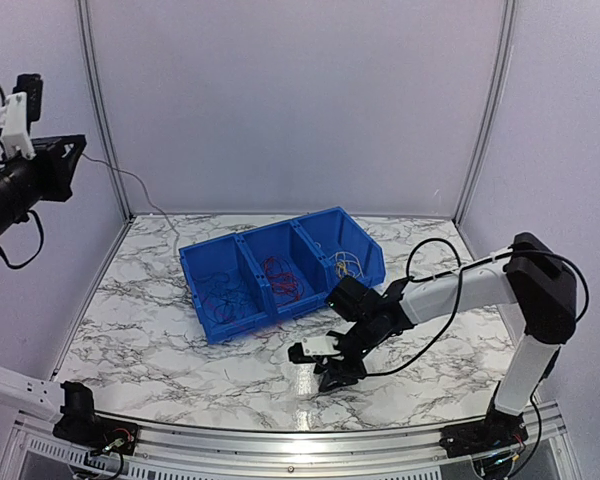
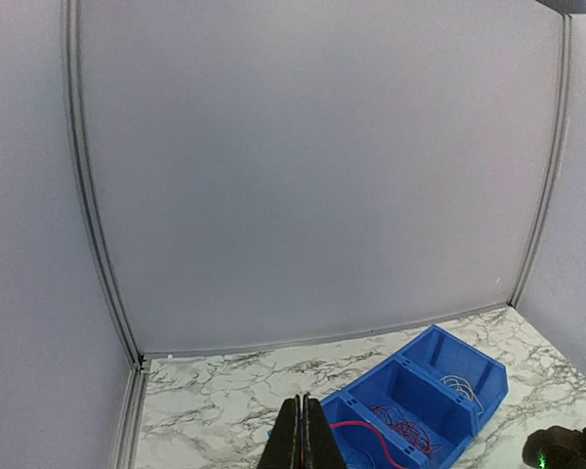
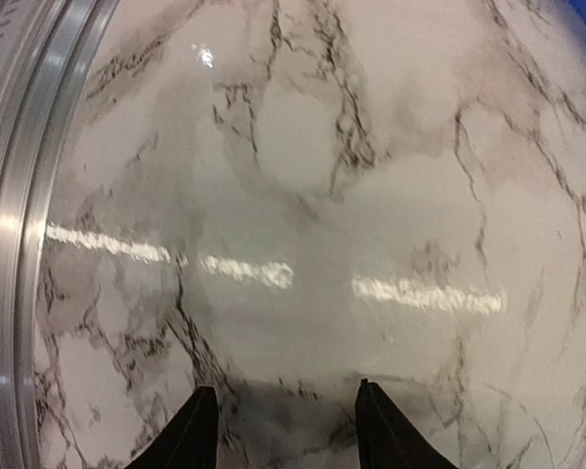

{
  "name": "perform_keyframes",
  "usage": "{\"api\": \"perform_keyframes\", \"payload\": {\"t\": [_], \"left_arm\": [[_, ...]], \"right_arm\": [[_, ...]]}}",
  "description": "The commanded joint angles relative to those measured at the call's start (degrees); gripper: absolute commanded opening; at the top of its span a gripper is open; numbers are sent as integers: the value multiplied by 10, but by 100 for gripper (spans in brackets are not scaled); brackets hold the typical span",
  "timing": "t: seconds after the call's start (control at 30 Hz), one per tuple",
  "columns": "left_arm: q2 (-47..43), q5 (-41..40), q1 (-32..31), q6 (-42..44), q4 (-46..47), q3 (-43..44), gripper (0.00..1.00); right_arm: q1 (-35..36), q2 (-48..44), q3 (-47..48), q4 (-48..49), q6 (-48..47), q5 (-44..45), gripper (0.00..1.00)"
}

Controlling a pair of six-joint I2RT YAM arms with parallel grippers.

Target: Untangle the cables

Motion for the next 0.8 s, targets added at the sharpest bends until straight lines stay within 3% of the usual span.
{"api": "perform_keyframes", "payload": {"t": [0.0,0.17,0.4,0.63,0.77], "left_arm": [[-102,-98,-1,-62,-3,-63,0],[-191,-58,-1,-193,-37,-198,0],[-253,44,-1,-379,-31,-407,0],[-248,49,-1,-447,-66,-434,0],[-225,97,-1,-376,-20,-410,0]], "right_arm": [[-89,-40,-67,-66,-41,59,49],[-181,-80,-92,-70,-58,35,48],[-180,-127,-22,-83,-23,-13,46],[-115,-134,70,-58,11,-19,44],[-51,-115,107,5,52,1,44]]}}
